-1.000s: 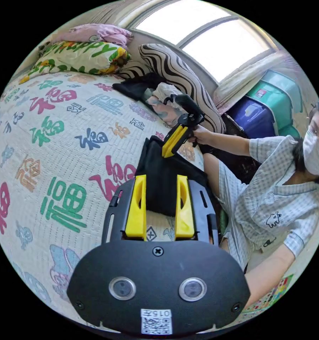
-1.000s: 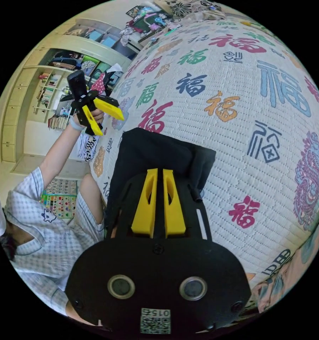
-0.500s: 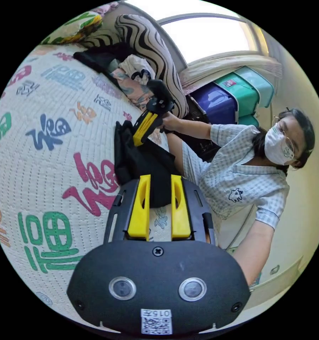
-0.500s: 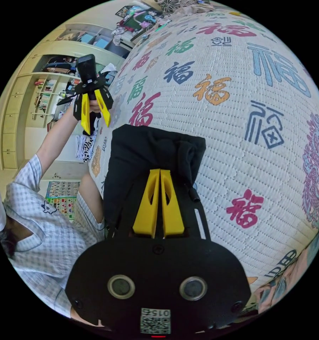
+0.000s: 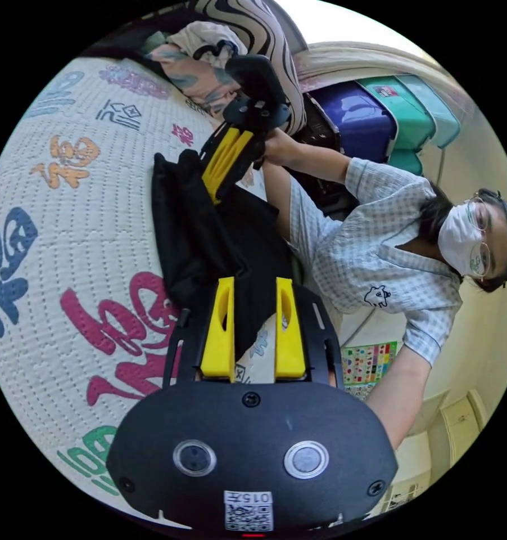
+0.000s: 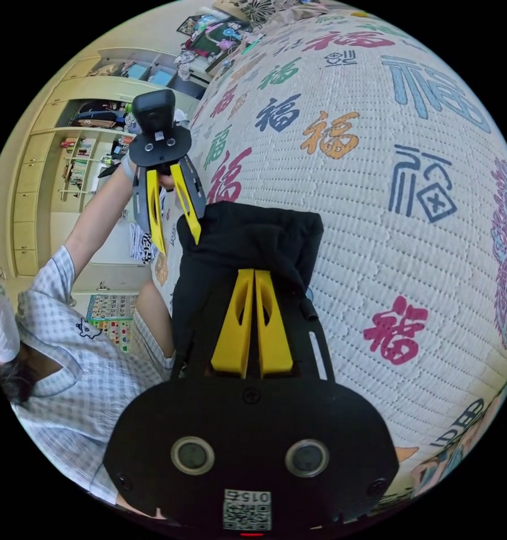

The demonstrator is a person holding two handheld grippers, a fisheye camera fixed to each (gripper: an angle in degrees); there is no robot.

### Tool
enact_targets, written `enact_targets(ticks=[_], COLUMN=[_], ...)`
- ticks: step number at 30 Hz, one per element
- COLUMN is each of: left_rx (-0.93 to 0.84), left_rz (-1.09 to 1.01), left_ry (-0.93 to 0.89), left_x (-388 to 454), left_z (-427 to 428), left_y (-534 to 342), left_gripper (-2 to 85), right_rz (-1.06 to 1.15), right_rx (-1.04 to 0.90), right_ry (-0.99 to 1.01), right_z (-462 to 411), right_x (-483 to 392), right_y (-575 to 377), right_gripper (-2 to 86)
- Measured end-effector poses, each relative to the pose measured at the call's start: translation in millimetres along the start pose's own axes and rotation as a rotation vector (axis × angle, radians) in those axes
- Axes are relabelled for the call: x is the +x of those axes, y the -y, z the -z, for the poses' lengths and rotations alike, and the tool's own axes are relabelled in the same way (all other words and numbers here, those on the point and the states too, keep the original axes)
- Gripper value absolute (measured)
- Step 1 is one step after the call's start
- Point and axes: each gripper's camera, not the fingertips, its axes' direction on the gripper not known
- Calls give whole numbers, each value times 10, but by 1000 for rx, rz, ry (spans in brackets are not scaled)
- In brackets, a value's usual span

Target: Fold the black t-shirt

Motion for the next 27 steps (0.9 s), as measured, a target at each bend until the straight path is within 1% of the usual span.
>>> enact_targets(ticks=[3,5,7,12,13,14,17,20,25,26,27], left_rx=[-57,-98,-108,-140,-161,-181,-179,-144,-178,-190,-173], left_rz=[31,76,72,72,69,72,86,137,203,225,227], left_ry=[11,111,177,115,71,47,29,135,212,256,261], left_x=[-33,-54,-22,-60,-72,-87,-113,-117,-20,59,112], left_z=[90,272,379,348,308,285,392,610,638,646,654], left_y=[-52,-137,-190,-192,-191,-201,-266,-405,-607,-679,-716], left_gripper=[101,94,95,100,93,67,35,20,-2,-5,-5], right_rz=[4,11,18,4,2,1,12,27,18,20,39], right_rx=[6,3,-2,12,15,16,4,-9,-1,6,36], right_ry=[3,-9,-17,20,27,30,20,-11,1,5,10], right_z=[3,7,15,43,52,57,72,99,184,214,297], right_x=[22,17,23,94,106,110,87,42,14,4,-33], right_y=[-43,-57,-78,-148,-167,-176,-205,-222,-321,-344,-398], right_gripper=[-7,-7,-7,-7,-7,-7,-7,-7,-7,-7,-7])
